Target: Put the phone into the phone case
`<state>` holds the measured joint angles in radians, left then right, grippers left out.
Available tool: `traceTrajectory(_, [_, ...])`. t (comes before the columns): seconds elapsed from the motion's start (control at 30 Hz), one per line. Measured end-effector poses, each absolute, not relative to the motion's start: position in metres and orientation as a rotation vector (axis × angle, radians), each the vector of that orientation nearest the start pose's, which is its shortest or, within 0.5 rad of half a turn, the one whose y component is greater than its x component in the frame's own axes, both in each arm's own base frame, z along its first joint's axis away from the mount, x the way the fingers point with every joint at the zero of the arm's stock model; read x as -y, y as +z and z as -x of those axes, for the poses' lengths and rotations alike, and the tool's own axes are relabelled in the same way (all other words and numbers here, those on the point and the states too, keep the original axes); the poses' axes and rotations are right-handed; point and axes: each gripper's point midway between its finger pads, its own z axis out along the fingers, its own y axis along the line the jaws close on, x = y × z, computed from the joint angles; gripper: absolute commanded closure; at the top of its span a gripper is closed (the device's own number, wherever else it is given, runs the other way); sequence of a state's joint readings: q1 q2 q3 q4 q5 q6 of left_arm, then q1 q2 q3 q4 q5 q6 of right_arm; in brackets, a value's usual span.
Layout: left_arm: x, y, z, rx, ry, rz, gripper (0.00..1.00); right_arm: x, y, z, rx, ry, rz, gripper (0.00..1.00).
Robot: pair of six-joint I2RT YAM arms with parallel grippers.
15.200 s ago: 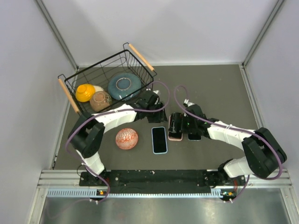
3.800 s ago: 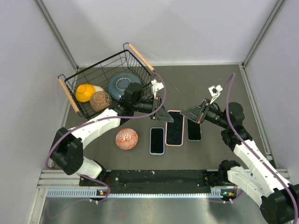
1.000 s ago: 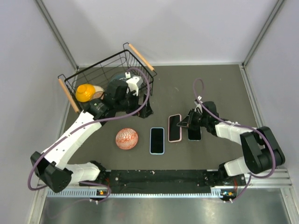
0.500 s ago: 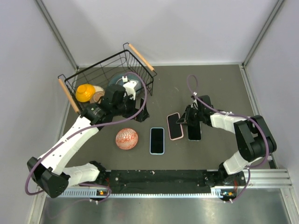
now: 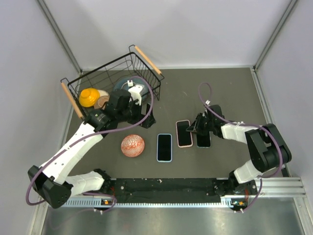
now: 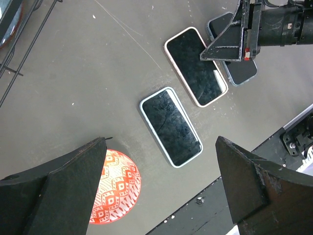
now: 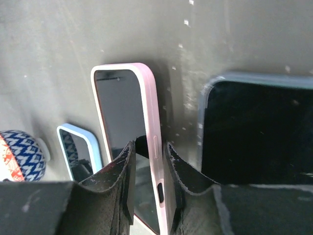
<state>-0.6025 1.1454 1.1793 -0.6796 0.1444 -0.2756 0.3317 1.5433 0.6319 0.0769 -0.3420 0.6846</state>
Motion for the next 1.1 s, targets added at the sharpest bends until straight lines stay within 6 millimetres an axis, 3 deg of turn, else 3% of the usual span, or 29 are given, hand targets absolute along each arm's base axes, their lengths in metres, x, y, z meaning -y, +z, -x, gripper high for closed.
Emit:
traceTrajectory(0.13, [0.213, 0.243, -0.246, -2.227, -0.634, -0.463, 0.01, -0.184, 0.025, -0.290, -2.512, 0.827, -0.327, 0.73])
traceTrajectory(0.23, [0.214, 0.249, -0.244, -2.198, -0.650, -0.475, 0.01, -0.180, 0.030, -0.287, -2.505, 0.805, -0.332, 0.64])
traceTrajectory(0.3, [0.216, 0.254, -0.244, -2.172, -0.667, -0.481, 0.01, -0.178, 0.039, -0.285, -2.493, 0.799, -0.328, 0.50])
traceTrajectory(0.4, [0.217, 0.260, -0.241, -2.138, -0.686, -0.490, 0.01, -0.176, 0.066, -0.280, -2.438, 0.814, -0.285, 0.31])
traceTrajectory(0.53, [0.218, 0.270, -0.235, -2.067, -0.733, -0.506, 0.02, -0.173, 0.126, -0.272, -2.298, 0.848, -0.185, 0.01])
traceTrajectory(0.73, [0.218, 0.294, -0.221, -1.900, -0.811, -0.529, 0.01, -0.165, 0.232, -0.238, -1.998, 0.903, -0.004, 0.01])
traceTrajectory(0.87, [0.217, 0.305, -0.208, -1.778, -0.865, -0.542, 0.01, -0.147, 0.280, -0.210, -1.842, 0.875, 0.020, 0.01])
traceTrajectory(0.97, [0.217, 0.313, -0.206, -1.739, -0.879, -0.545, 0.01, -0.137, 0.288, -0.198, -1.809, 0.850, -0.002, 0.01])
traceTrajectory(1.1, [0.218, 0.316, -0.207, -1.723, -0.884, -0.544, 0.01, -0.131, 0.280, -0.188, -1.839, 0.839, -0.032, 0.01])
